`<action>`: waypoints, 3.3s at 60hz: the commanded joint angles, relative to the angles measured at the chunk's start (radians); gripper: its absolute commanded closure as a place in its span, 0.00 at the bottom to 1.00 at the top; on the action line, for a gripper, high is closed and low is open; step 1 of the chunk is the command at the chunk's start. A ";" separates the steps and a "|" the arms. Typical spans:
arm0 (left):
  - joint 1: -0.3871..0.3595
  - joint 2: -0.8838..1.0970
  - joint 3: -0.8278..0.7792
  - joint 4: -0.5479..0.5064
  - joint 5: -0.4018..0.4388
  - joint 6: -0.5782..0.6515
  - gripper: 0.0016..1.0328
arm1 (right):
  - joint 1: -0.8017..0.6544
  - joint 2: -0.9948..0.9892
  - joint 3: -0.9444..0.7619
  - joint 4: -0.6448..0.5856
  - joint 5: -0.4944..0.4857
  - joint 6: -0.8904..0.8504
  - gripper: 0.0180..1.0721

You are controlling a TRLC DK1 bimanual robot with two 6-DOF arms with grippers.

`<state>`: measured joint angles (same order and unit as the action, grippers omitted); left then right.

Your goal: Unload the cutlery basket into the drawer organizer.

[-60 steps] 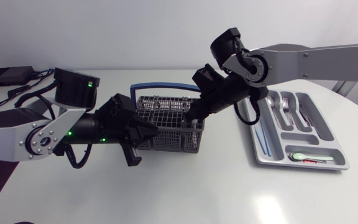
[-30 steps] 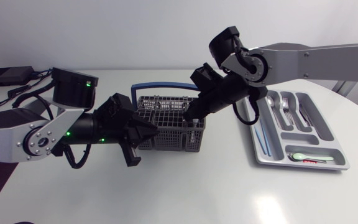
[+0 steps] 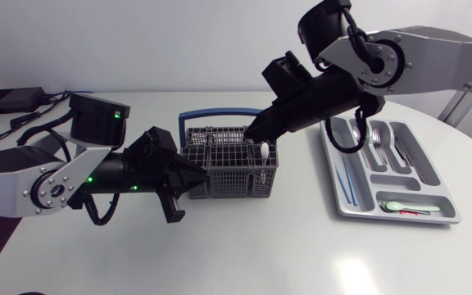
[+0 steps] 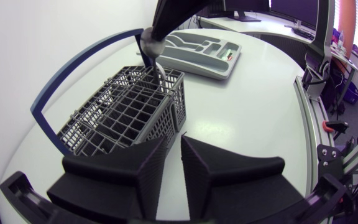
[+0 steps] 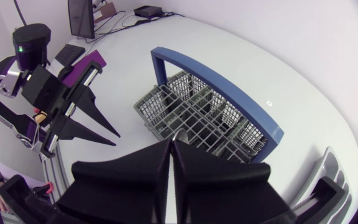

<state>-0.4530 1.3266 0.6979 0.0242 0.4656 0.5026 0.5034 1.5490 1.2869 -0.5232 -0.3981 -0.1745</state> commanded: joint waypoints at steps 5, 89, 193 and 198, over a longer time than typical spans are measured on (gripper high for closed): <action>-0.004 -0.018 -0.028 0.002 0.001 0.019 0.81 | 0.007 -0.041 0.019 -0.011 -0.061 0.035 0.95; -0.193 0.301 0.414 -0.129 -0.185 -0.223 0.61 | -0.999 -0.343 -0.426 -0.212 -0.157 -0.528 0.95; -0.246 0.534 0.812 -0.438 -0.358 -0.492 0.56 | -1.181 -0.351 -0.489 -0.077 -0.199 -0.625 0.10; -0.257 0.531 0.812 -0.445 -0.361 -0.506 0.56 | -1.181 -0.351 -0.497 -0.077 -0.199 -0.628 0.10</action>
<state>-0.6922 1.8523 1.4803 -0.4072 0.1127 0.0383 -0.6697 1.1954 0.7975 -0.5842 -0.5842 -0.7719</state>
